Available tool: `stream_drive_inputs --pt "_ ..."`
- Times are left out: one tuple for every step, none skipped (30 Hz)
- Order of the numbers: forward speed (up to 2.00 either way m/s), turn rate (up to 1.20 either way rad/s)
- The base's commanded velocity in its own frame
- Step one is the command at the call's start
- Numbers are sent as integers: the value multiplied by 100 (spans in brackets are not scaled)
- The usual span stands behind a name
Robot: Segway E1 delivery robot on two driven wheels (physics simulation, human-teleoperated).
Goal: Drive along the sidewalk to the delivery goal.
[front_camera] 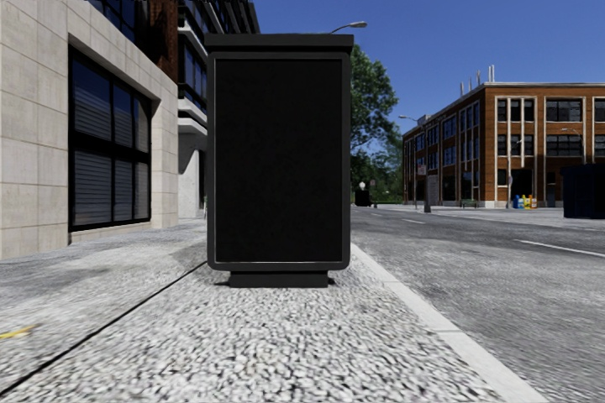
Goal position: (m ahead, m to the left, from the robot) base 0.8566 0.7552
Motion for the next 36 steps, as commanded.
stream_drive_inputs --pt "131 46" --pt "128 44" --pt "128 44" --pt "124 43" --pt "46 0" --pt "3 0" --pt "0 0" --pt "0 0" --pt "0 0" --pt "0 0" --pt "0 0" --pt "0 0" --pt "0 0" --pt "0 0" --pt "0 0" --pt "0 0" --pt "0 0" --pt "0 0" --pt "0 0" --pt "0 0" --pt "0 0" --pt "0 0" --pt "0 0" --pt "0 0" --pt "0 0" --pt "0 0" --pt "0 0" --pt "0 0" --pt "0 0" --pt "0 0" --pt "0 0" --pt "0 0" --pt "0 0" --pt "0 0" --pt "0 0" --pt "0 0"
